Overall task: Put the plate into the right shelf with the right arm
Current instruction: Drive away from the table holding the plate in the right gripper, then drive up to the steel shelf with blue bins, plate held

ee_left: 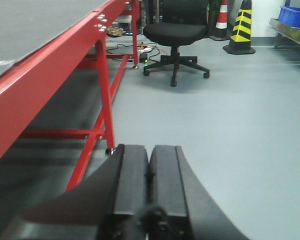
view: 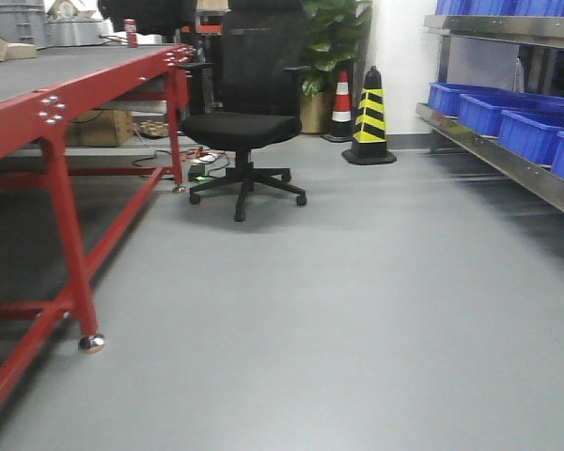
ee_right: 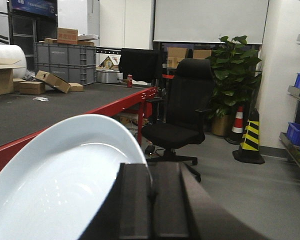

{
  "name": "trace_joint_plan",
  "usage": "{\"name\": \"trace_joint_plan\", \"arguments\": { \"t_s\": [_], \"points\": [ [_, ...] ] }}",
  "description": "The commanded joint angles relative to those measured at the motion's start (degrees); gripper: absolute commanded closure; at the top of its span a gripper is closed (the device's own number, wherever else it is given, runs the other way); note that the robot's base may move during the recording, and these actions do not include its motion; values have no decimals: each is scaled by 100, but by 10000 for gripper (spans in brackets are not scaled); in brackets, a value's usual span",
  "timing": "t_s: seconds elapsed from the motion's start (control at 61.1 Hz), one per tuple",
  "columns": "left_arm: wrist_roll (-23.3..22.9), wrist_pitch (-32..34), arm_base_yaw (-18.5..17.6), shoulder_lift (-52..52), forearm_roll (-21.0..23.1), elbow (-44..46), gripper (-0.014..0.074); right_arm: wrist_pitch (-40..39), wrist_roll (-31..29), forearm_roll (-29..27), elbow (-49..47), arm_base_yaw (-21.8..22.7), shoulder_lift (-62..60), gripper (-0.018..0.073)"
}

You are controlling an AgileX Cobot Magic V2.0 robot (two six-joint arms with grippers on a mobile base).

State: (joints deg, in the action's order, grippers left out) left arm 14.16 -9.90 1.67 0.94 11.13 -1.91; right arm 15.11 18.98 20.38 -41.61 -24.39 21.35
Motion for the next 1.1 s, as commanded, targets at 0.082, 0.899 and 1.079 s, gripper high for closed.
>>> {"name": "trace_joint_plan", "arguments": {
  "t_s": [0.082, 0.899, 1.079],
  "points": [
    [-16, 483, 10, 68, 45, -45, 643, -525, -39, 118, -173, 1, 44, 534],
    [-16, 483, 10, 68, 45, -45, 643, -525, -39, 118, -173, 1, 44, 534],
    [-16, 483, 10, 68, 45, -45, 643, -524, -39, 118, -173, 1, 44, 534]
  ]
}}
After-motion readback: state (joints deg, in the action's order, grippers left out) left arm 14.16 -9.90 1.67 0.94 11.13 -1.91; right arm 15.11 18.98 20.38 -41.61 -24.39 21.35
